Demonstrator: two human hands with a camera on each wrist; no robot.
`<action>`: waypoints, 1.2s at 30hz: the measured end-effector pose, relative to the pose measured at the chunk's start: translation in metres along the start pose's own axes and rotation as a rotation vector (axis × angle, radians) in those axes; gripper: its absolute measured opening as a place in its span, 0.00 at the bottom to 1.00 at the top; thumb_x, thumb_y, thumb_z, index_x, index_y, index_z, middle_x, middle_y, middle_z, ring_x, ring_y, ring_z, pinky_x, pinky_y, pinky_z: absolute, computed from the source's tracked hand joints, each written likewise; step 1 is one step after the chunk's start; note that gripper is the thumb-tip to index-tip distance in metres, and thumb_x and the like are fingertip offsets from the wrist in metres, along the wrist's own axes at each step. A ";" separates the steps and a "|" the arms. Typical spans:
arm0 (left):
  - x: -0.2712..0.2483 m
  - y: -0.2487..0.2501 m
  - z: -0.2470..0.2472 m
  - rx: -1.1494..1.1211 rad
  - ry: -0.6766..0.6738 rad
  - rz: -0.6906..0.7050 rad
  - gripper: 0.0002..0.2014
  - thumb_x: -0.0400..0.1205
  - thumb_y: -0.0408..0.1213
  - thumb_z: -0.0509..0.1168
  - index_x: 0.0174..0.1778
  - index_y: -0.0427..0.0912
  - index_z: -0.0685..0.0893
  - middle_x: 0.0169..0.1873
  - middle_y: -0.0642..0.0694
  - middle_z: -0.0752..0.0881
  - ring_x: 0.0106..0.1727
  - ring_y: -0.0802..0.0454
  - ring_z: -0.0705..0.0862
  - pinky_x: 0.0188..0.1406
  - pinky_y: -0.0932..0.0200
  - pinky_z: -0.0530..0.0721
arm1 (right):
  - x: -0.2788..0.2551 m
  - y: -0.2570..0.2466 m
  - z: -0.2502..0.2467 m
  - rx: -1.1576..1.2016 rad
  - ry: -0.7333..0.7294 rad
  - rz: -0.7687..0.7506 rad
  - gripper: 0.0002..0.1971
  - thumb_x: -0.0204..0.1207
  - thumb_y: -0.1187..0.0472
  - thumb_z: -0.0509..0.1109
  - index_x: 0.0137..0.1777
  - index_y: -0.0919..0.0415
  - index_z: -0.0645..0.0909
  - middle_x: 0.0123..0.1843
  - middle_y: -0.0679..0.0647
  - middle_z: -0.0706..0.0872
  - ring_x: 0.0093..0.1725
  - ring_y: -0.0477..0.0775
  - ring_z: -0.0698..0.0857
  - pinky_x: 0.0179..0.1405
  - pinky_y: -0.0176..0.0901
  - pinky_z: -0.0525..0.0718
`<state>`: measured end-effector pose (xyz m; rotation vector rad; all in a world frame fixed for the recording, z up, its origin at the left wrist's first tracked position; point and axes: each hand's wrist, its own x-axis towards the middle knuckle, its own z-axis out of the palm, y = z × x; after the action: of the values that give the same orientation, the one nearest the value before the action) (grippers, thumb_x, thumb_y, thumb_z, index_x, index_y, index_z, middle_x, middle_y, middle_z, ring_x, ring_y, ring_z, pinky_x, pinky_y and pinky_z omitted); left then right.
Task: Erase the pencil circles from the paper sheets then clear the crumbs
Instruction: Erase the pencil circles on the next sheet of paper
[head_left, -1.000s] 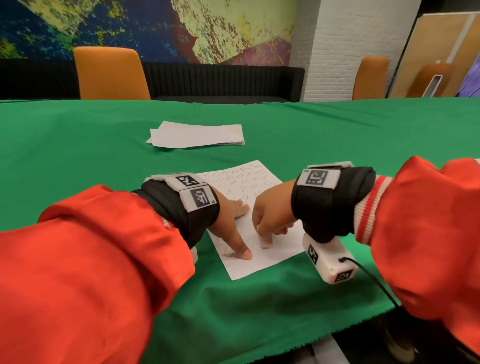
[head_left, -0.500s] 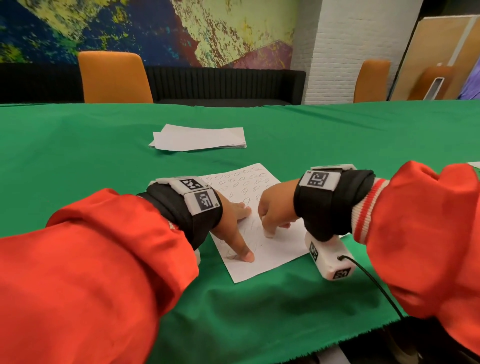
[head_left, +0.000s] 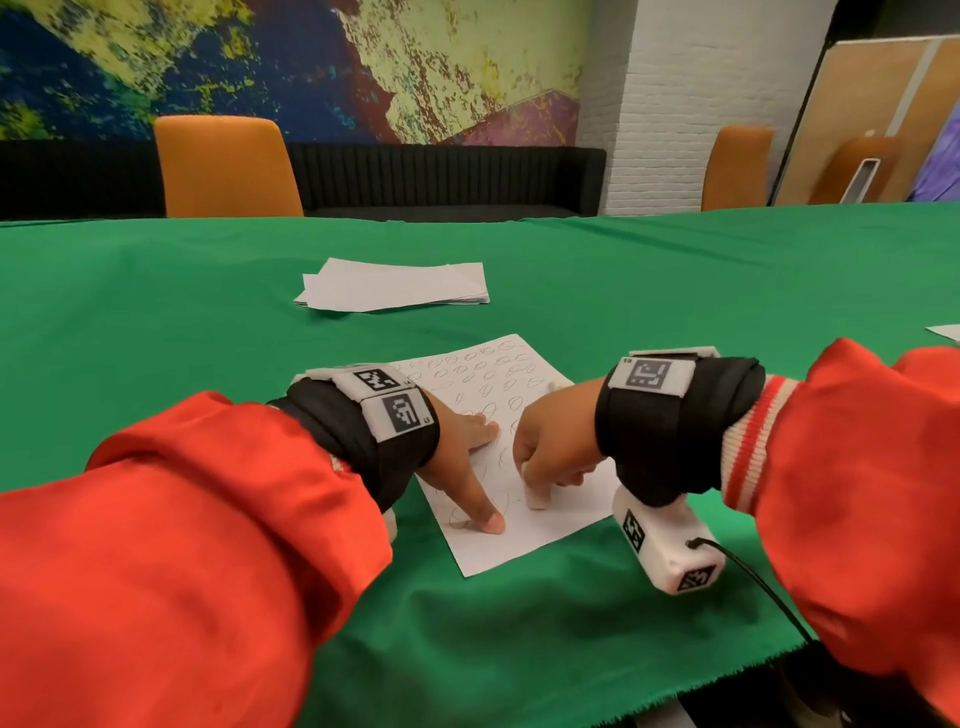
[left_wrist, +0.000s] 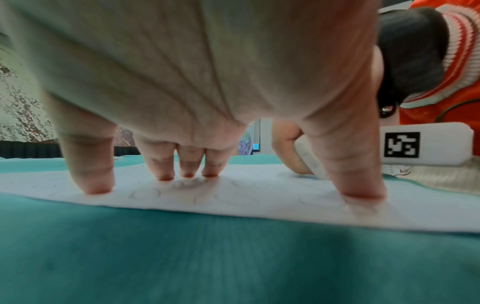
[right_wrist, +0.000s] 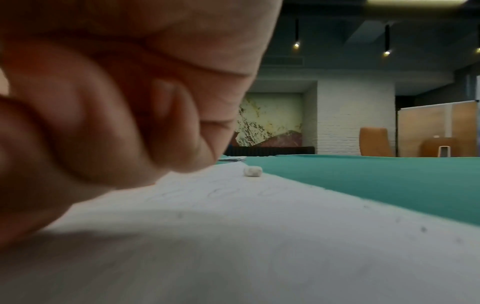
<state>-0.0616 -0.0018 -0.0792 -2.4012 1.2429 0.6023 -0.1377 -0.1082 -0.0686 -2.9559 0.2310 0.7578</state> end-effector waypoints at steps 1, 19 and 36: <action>-0.001 0.001 0.000 0.006 0.000 -0.004 0.54 0.72 0.68 0.65 0.84 0.53 0.39 0.83 0.58 0.41 0.84 0.53 0.50 0.81 0.49 0.48 | 0.000 0.002 -0.001 0.004 0.005 0.019 0.06 0.73 0.58 0.69 0.37 0.57 0.79 0.25 0.47 0.78 0.25 0.46 0.73 0.30 0.35 0.73; -0.001 0.001 -0.001 0.014 0.001 -0.001 0.53 0.73 0.67 0.65 0.84 0.52 0.39 0.83 0.57 0.42 0.83 0.53 0.50 0.80 0.50 0.48 | -0.005 -0.003 0.001 -0.106 0.049 0.027 0.08 0.73 0.55 0.69 0.43 0.60 0.82 0.27 0.48 0.77 0.31 0.48 0.75 0.29 0.36 0.70; 0.000 0.001 0.000 0.002 0.013 0.003 0.54 0.72 0.67 0.66 0.84 0.51 0.41 0.84 0.56 0.45 0.83 0.52 0.53 0.79 0.51 0.51 | -0.005 -0.007 0.002 0.009 0.021 -0.017 0.07 0.72 0.55 0.70 0.40 0.59 0.82 0.25 0.48 0.77 0.28 0.48 0.74 0.27 0.35 0.71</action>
<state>-0.0625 -0.0028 -0.0790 -2.4061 1.2522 0.5874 -0.1418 -0.1007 -0.0677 -2.9546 0.2104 0.7217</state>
